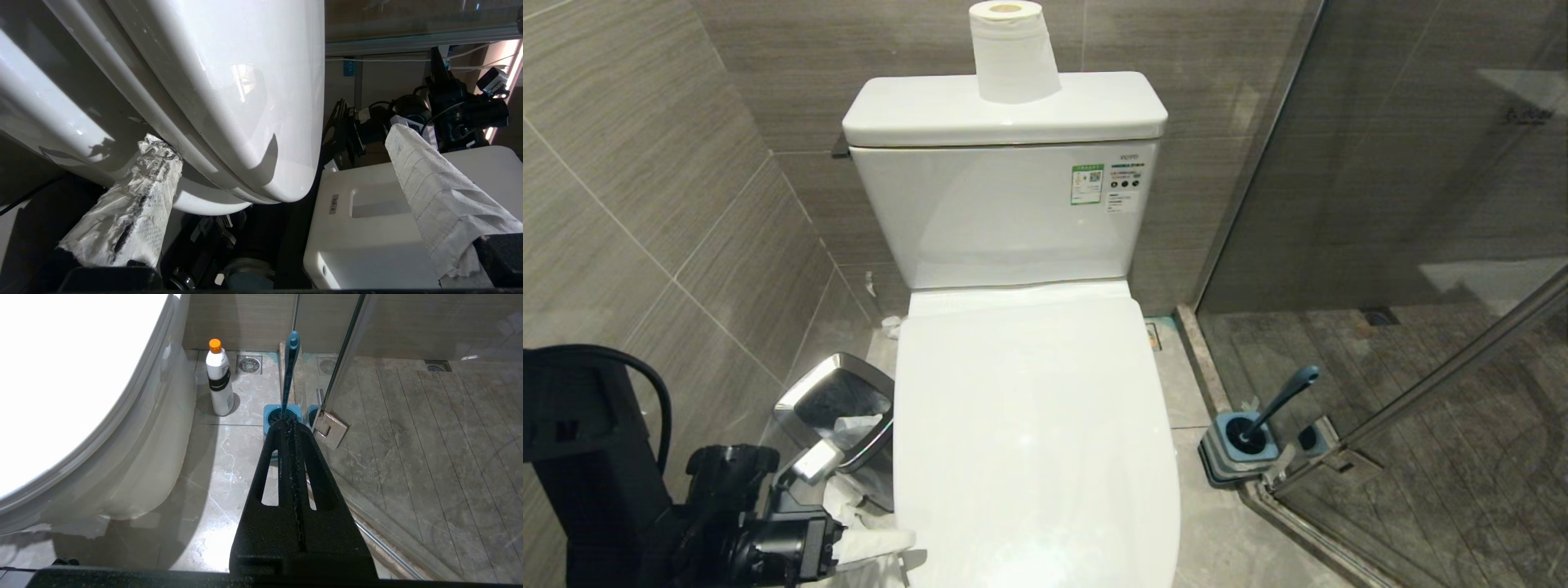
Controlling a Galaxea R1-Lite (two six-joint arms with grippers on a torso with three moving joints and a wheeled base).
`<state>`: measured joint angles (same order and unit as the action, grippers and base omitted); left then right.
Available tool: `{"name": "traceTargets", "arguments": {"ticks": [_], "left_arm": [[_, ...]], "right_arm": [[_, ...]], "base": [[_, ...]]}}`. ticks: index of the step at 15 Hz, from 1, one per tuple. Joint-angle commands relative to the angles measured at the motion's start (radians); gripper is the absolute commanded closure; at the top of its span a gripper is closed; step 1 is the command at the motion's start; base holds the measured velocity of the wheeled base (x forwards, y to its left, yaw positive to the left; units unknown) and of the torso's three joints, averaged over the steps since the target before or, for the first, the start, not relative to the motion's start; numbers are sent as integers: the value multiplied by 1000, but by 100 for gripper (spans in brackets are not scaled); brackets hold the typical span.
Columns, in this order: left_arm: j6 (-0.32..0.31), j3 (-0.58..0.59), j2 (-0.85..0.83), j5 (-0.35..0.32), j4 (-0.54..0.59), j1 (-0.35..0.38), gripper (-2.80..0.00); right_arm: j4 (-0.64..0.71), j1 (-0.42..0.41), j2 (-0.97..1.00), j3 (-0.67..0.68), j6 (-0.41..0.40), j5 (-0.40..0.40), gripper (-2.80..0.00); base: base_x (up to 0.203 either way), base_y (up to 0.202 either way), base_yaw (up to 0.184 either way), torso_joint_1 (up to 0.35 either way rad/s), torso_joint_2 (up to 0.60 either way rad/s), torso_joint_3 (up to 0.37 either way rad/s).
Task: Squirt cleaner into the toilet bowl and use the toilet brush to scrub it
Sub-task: Use the left hand to lift the toilet lid slightly
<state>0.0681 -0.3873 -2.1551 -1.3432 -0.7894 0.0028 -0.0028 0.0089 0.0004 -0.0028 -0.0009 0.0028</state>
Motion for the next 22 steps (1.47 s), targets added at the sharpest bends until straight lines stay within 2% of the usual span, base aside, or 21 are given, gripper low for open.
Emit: {"name": "traceTargets", "arguments": {"ticks": [1, 2, 4, 10, 15, 18, 22], "left_arm": [[-1, -4, 18, -15, -10, 0, -280], [3, -8, 27, -33, -9, 1, -280], [54, -8, 56, -55, -10, 2, -280], [199, -42, 168, -56, -11, -7, -280], [272, -56, 286, -56, -10, -38, -280], [348, -78, 360, -55, -12, -58, -280], [370, -68, 427, -50, -7, -72, -280]], "right_arm": [[0, 0, 1, 0, -1, 0, 0], [0, 0, 1, 0, -1, 0, 0], [0, 0, 1, 0, -1, 0, 0], [0, 0, 1, 0, -1, 0, 0], [0, 0, 1, 0, -1, 0, 0], [0, 0, 1, 0, -1, 0, 0], [0, 0, 1, 0, -1, 0, 0]], "base": [[0, 0, 0, 0, 0, 0], [0, 0, 0, 0, 0, 0], [0, 0, 0, 0, 0, 0], [0, 0, 0, 0, 0, 0], [0, 0, 0, 0, 0, 0], [0, 0, 0, 0, 0, 0], [0, 0, 0, 0, 0, 0]]}}
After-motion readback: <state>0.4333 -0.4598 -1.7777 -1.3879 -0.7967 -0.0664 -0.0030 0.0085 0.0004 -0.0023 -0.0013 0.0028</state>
